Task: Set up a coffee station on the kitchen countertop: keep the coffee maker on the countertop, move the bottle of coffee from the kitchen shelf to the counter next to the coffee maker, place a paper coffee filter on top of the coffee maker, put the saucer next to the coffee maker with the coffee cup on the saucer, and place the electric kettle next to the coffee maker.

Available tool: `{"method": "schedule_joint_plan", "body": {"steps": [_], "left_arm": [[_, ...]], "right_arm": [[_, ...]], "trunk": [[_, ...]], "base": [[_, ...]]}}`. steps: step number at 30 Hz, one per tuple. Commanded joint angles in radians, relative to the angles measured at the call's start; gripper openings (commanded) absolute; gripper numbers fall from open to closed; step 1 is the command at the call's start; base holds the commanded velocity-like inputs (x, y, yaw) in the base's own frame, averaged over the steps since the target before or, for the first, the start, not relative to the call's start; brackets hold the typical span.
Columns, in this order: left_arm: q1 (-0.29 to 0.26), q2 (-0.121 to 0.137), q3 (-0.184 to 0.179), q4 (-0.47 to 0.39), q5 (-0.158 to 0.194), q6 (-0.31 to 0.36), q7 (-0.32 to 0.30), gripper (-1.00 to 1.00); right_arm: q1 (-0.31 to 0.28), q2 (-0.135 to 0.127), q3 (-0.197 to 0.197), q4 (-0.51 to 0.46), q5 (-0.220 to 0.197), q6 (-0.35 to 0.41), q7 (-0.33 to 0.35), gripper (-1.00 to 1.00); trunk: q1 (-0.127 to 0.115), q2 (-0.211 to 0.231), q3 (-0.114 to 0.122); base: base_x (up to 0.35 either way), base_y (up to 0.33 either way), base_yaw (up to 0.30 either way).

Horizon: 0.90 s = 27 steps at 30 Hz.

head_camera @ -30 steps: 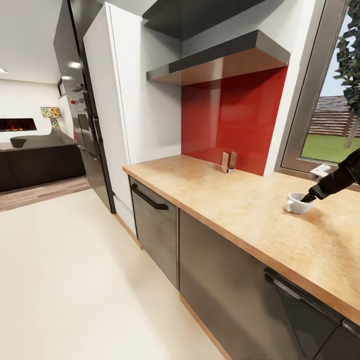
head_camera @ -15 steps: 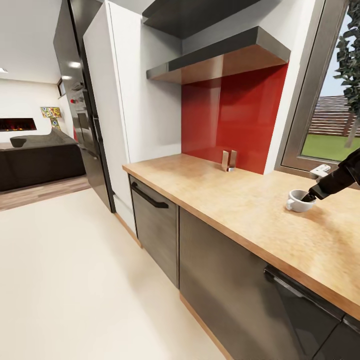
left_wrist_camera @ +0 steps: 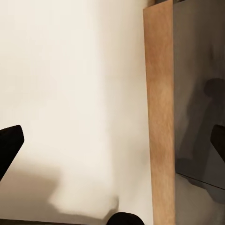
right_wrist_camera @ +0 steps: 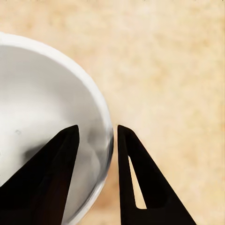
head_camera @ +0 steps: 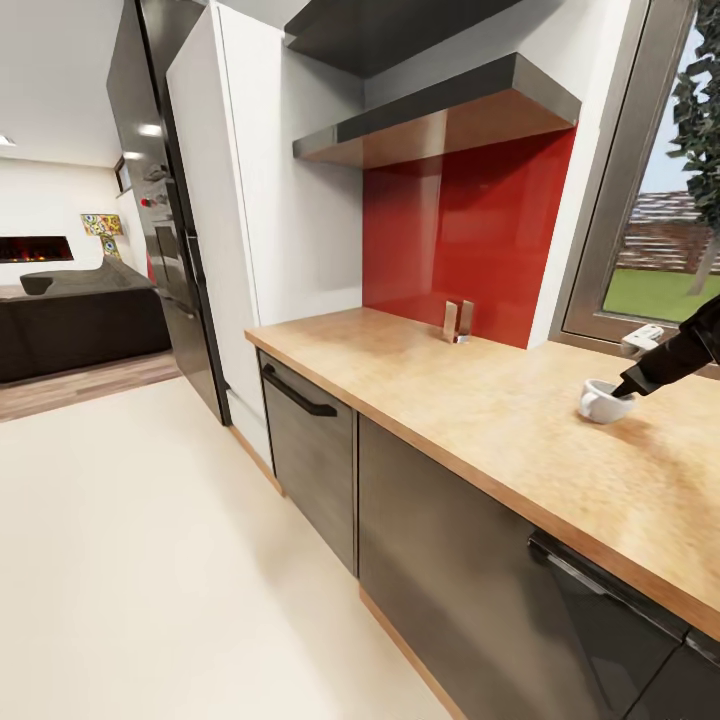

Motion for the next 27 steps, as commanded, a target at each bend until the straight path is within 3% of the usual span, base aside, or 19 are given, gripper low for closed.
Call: {"method": "schedule_joint_plan", "body": {"steps": [1,8,27], "left_arm": [[-0.001,0.000,0.004,0.000,0.001,0.007,-0.004,1.00],[-0.001,0.000,0.004,0.000,0.001,0.007,-0.004,1.00],[-0.001,-0.001,0.004,0.000,0.001,0.007,-0.004,1.00]], "right_arm": [[0.000,0.001,-0.004,0.020,0.003,0.015,0.005,-1.00],[0.000,0.003,-0.003,0.020,0.002,0.015,0.005,-1.00],[0.000,0.003,-0.004,0.012,0.003,0.020,0.007,-1.00]], "trunk": [[0.000,0.000,-0.001],[0.000,0.000,-0.001],[-0.073,0.133,0.058]], "base": [[0.000,0.000,0.000],[0.000,0.000,0.000],[0.000,0.000,0.000]]}}
